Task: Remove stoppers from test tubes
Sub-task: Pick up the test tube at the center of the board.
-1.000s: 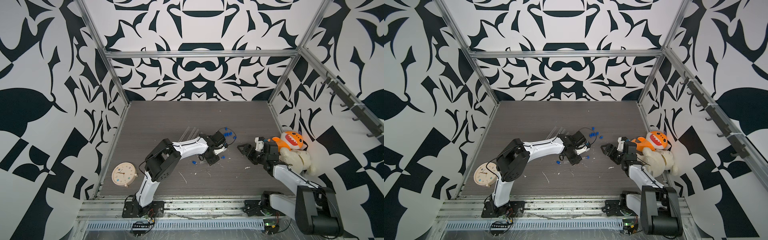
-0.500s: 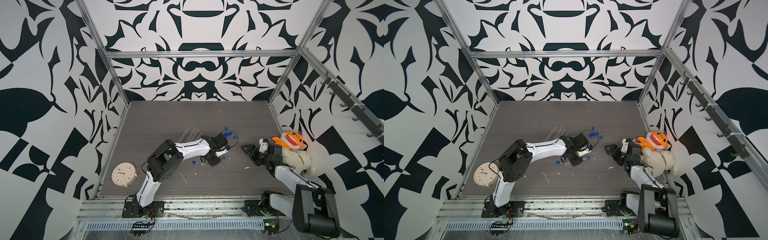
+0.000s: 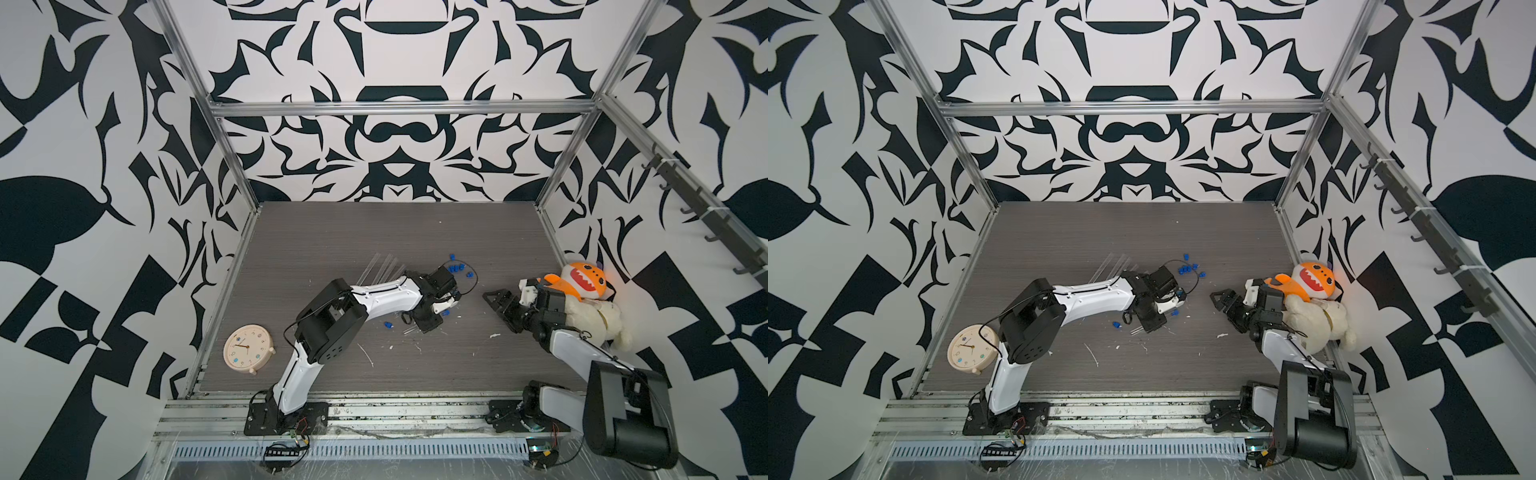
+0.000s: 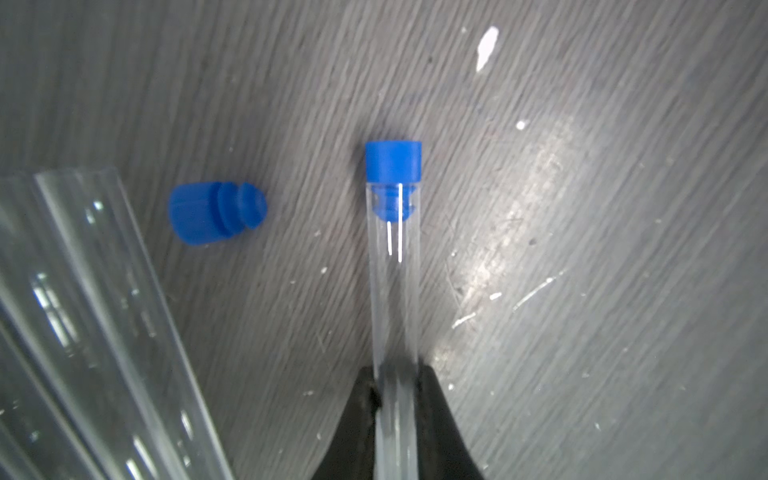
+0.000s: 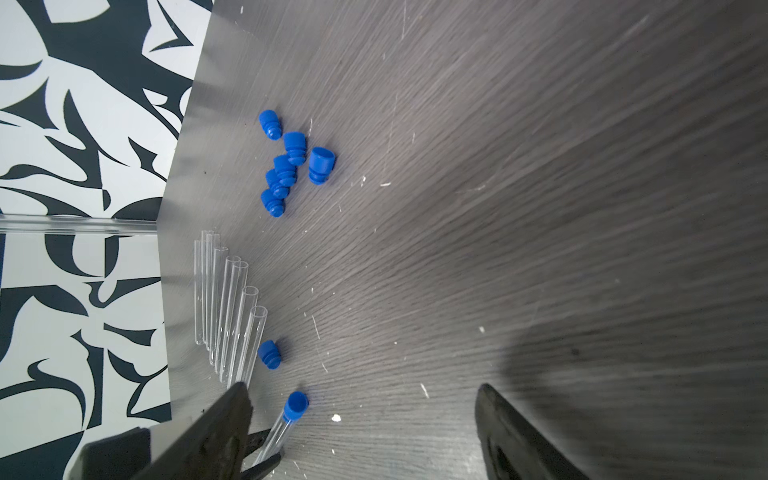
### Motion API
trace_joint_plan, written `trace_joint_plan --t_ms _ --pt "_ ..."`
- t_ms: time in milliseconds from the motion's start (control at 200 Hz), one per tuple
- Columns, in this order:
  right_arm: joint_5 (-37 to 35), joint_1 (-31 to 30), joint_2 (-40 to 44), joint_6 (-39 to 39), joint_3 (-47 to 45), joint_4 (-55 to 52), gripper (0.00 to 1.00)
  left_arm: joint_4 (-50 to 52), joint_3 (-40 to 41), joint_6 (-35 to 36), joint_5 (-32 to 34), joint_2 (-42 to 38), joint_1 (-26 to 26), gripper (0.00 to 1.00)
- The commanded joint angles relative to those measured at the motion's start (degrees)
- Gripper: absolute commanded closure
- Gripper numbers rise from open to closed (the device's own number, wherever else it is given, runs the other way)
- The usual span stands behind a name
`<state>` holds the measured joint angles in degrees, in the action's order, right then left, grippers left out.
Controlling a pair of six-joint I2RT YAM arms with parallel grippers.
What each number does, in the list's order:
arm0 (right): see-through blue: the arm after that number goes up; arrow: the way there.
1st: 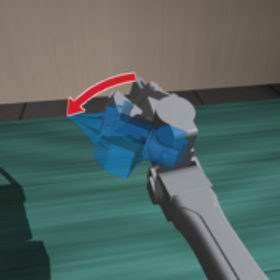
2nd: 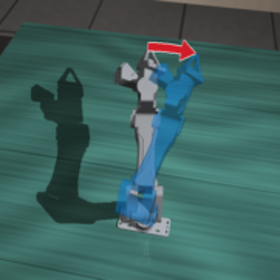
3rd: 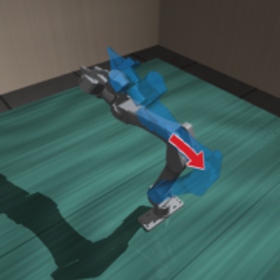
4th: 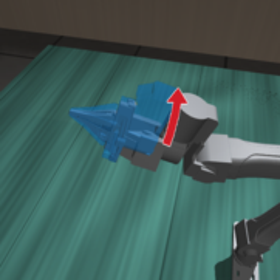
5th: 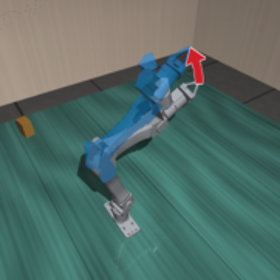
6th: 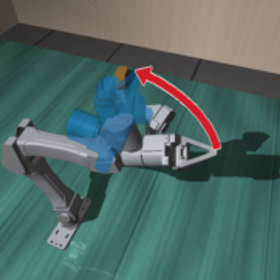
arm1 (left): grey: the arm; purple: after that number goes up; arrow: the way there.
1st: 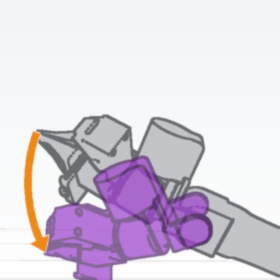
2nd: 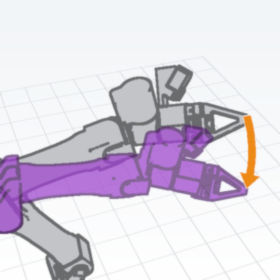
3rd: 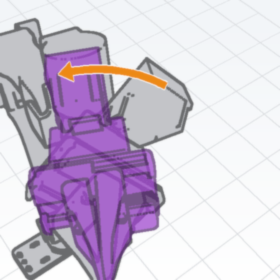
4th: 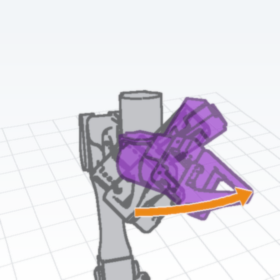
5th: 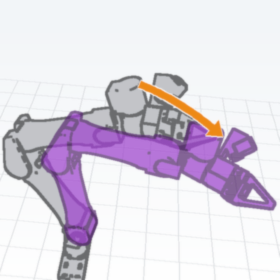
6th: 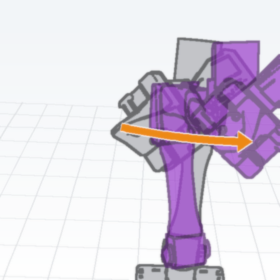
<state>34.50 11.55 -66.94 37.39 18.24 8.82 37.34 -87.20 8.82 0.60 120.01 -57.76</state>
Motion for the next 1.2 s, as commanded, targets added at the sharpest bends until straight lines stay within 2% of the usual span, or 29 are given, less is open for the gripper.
trace_joint_plan --t_ms 0,380,650,885,1195 --pt "1.2 0.2 0.8 -2.1 0.7 0.3 0.16 0.5 -1.2 -0.5 -1.9 -0.9 0.3 0.96" --pt "8.4 -1.3 -1.6 -0.8 0.2 10.0 0.16 -4.2 -0.3 -3.9 -6.2 -7.9 3.7 1.0" --pt "5.1 -11.8 -3.6 2.2 4.0 16.1 0.18 -5.1 -0.9 -4.1 -5.5 -7.9 4.1 1.0" --pt "3.7 -15.9 -9.2 6.4 5.5 23.1 0.3 -6.4 -1.5 -4.9 -5.8 -7.9 4.7 1.0" --pt "1.7 -19.8 -12.8 8.6 7.4 26.6 0.38 -7.5 -1.2 -5.4 -6.0 -8.0 4.7 1.0"
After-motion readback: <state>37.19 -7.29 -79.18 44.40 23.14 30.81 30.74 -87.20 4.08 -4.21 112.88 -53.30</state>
